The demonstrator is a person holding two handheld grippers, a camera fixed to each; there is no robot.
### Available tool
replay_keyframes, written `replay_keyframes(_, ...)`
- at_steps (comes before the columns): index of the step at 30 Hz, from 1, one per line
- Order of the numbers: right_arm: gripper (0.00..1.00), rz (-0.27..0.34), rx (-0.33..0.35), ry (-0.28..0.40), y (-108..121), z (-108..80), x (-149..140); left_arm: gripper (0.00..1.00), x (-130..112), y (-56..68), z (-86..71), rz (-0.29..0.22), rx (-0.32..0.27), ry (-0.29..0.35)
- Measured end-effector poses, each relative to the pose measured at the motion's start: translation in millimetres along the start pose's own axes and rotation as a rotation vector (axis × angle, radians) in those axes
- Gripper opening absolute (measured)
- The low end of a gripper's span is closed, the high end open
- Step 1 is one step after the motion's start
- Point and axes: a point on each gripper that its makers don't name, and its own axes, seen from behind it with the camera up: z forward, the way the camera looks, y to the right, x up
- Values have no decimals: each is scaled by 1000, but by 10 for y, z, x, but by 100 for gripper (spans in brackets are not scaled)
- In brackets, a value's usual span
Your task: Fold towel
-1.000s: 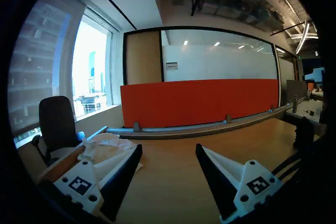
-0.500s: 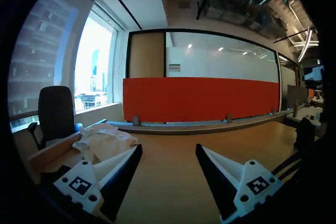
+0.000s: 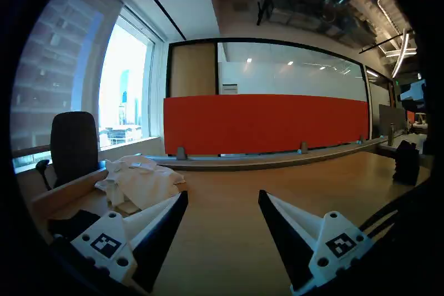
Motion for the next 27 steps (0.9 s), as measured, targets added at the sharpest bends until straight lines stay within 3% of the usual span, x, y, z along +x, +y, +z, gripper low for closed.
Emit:
replay_keyframes(14,99,-38,4,-9,-46,-43,-189,94,-207,-67,-10,-28,6,18)
replay_keyframes(20,99,-44,-1,-5,-28,-66,-174,94,-220,-61,3,-51,8,26)
replay_keyframes(27,99,-54,-9,-3,31,-84,-153,94,-257,-35,7,-41,4,23)
